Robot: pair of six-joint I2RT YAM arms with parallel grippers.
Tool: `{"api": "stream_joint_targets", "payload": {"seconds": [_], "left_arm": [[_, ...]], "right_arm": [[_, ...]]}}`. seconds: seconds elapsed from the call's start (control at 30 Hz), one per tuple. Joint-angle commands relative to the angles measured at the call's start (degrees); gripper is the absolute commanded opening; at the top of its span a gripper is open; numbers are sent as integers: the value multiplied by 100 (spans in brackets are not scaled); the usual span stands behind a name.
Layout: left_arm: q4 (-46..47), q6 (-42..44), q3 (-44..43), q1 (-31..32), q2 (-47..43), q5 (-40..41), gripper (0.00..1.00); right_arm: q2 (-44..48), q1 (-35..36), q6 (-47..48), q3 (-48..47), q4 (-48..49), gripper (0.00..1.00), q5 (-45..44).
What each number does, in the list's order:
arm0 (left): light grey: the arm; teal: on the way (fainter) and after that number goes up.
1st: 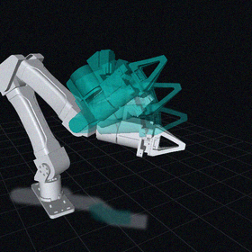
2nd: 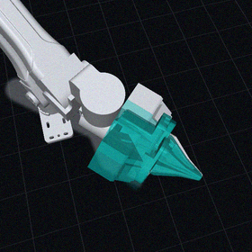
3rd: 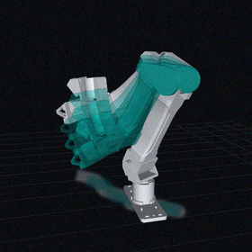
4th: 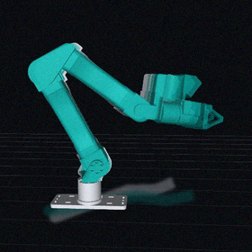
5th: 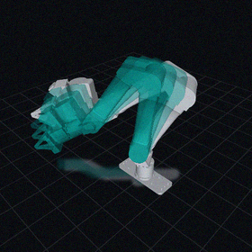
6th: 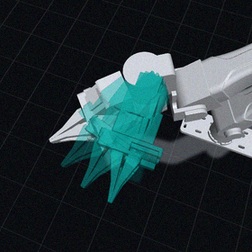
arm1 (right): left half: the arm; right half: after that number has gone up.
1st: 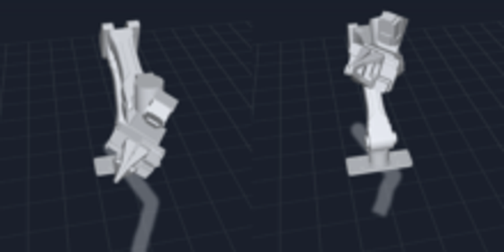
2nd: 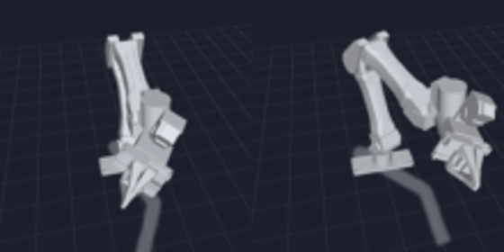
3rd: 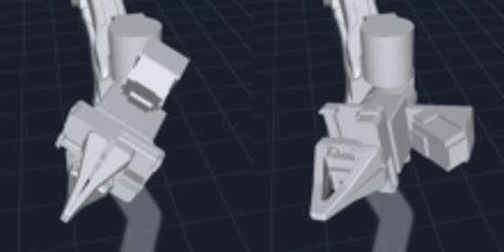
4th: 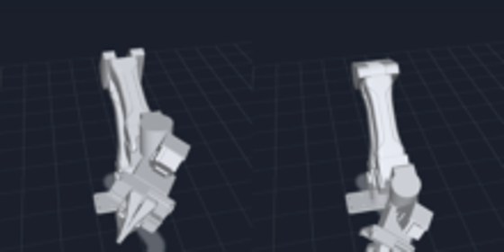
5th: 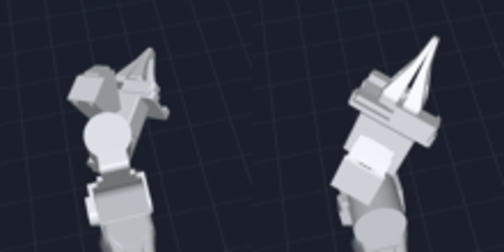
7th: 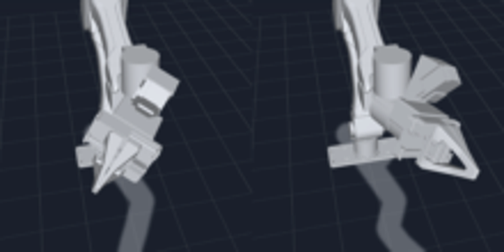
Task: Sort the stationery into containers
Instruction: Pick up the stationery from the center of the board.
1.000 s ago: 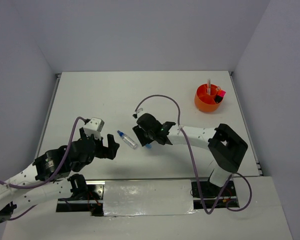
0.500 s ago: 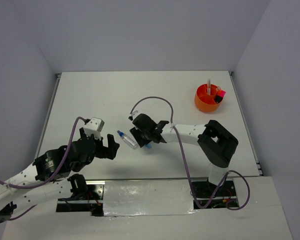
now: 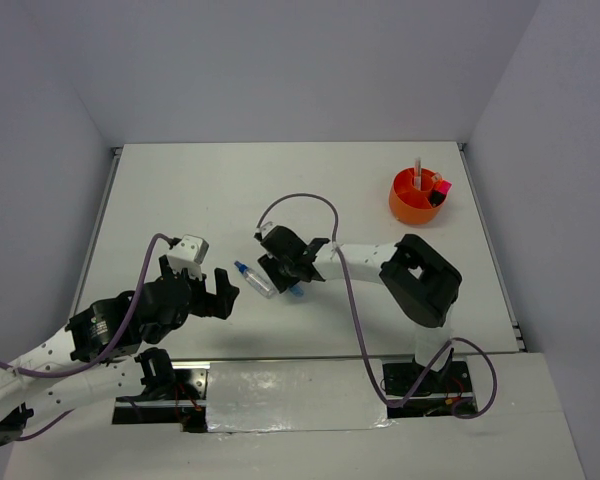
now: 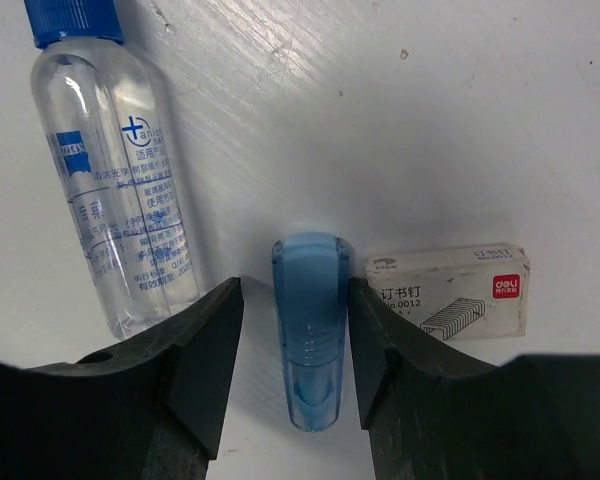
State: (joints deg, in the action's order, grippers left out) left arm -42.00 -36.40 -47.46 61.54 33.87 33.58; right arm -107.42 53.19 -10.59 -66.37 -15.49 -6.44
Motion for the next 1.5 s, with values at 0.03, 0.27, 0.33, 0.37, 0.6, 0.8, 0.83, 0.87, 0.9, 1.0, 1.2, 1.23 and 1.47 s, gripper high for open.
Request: {"api": "stream_joint_targets", "payload": {"seconds": [0.03, 0.27, 0.33, 0.37, 0.6, 0.8, 0.83, 0.87, 0.9, 1.0, 1.2, 1.23, 1.47], "left_arm": [[148, -7, -35, -1, -29, -18, 99], [148, -7, -44, -1, -29, -27, 99], [148, -7, -44, -1, -47, -27, 99], [148, -7, -44, -1, -56, -19, 99], [157, -16, -26, -1, -143, -18, 99], [148, -16, -35, 7, -109, -18, 99], [148, -16, -35, 7, -108, -10, 99], [148, -25, -35, 7, -126, -18, 99], [148, -25, -35, 7, -135, -10, 99], [148, -25, -18, 16, -179, -10, 99], [174, -7, -26, 51, -126, -36, 99], [166, -7, -26, 51, -117, -36, 99], [183, 10, -17, 51, -100, -80, 99]], "right_arm": [[-183, -45, 101, -263, -51, 53, -42], [-227, -45, 171, -412, -280, 48, -16], [-236, -45, 171, -359, -271, 47, 28], [-253, -37, 189, -351, -262, 46, 55], [358, -45, 110, 44, 377, 27, 617], [1747, -45, -75, 388, 1117, 19, 513], [1898, -72, -127, 397, 1179, 19, 451], [2065, -89, -154, 431, 1301, 19, 381], [2380, -124, -180, 449, 1355, 18, 93], [2952, -466, -268, 537, 1487, 19, -907], [3586, -3083, -1627, 449, 1531, 20, -1781], [3622, -3339, -1735, 475, 1766, 20, -2026], [2738, -4615, -1956, -454, 2182, 20, -3039]]}}
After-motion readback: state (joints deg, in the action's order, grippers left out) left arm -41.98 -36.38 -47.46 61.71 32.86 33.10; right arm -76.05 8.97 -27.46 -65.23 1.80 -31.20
